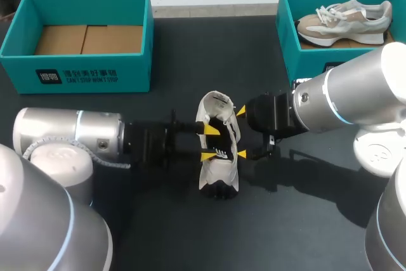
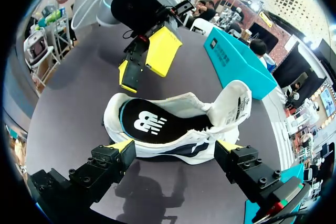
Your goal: Take the shoe out of the shoebox, open the shoe tongue, remove and reinsert the insole, then place the shoe into the shoebox
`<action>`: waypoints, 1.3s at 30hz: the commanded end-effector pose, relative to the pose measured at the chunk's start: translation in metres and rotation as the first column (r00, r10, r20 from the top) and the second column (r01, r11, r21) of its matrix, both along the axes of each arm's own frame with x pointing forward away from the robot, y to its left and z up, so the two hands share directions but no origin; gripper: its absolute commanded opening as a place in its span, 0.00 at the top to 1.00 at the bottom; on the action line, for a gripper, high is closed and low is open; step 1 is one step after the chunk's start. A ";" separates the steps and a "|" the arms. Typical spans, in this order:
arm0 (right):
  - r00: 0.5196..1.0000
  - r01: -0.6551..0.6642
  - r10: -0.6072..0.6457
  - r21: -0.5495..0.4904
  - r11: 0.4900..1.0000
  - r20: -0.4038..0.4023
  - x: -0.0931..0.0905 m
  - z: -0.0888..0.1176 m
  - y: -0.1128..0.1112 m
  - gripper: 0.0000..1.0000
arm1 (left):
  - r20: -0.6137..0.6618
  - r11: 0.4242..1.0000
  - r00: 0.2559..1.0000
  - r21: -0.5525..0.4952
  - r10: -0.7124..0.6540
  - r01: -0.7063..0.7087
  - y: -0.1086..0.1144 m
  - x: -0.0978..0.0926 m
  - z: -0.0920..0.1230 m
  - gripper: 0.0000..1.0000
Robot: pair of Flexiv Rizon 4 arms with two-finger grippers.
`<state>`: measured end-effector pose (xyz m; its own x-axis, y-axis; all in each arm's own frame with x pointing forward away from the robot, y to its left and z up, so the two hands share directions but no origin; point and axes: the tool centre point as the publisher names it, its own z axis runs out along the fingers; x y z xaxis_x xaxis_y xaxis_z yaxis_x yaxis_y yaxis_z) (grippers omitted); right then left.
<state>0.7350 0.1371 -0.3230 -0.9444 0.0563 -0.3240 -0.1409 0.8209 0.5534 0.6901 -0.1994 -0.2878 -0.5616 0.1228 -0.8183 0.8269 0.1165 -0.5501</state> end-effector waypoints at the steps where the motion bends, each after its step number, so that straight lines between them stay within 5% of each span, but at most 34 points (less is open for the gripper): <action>1: 1.000 0.003 -0.003 0.001 1.000 0.003 -0.001 -0.001 0.001 0.00 | 0.000 1.000 1.000 -0.003 0.005 -0.005 0.006 -0.007 0.009 0.53; 14: 1.000 0.003 -0.003 0.001 1.000 0.003 -0.001 -0.001 0.001 0.00 | -0.011 0.972 0.990 0.188 -0.139 0.139 0.017 0.007 0.038 0.55; 21: 1.000 0.003 -0.003 0.001 1.000 0.003 -0.001 -0.001 0.001 0.00 | -0.038 0.864 0.965 0.437 -0.260 0.250 0.013 0.020 0.060 0.50; 22: 1.000 0.003 -0.003 0.001 1.000 0.003 -0.001 -0.001 0.001 0.00 | -0.048 0.851 0.961 0.453 -0.274 0.265 0.012 0.021 0.063 0.43; 24: 1.000 0.003 -0.003 0.001 1.000 0.003 -0.001 -0.001 0.001 0.00 | -0.068 0.830 0.958 0.485 -0.280 0.277 0.012 0.023 0.069 0.06; 27: 1.000 0.003 -0.003 0.001 1.000 0.003 -0.001 -0.001 0.001 0.00 | -0.068 0.830 0.958 0.485 -0.280 0.277 0.012 0.023 0.069 0.00; 39: 0.997 0.021 -0.024 -0.048 0.999 -0.069 0.005 0.059 -0.082 0.00 | -0.068 0.830 0.958 0.485 -0.280 0.277 0.012 0.023 0.069 0.00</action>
<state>0.7532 0.0902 -0.3129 -0.9520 0.0945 -0.2912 -0.0769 0.8468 0.5262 0.7126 -0.1866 -0.2196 -0.4437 0.6395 -0.6278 0.8675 0.1308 -0.4799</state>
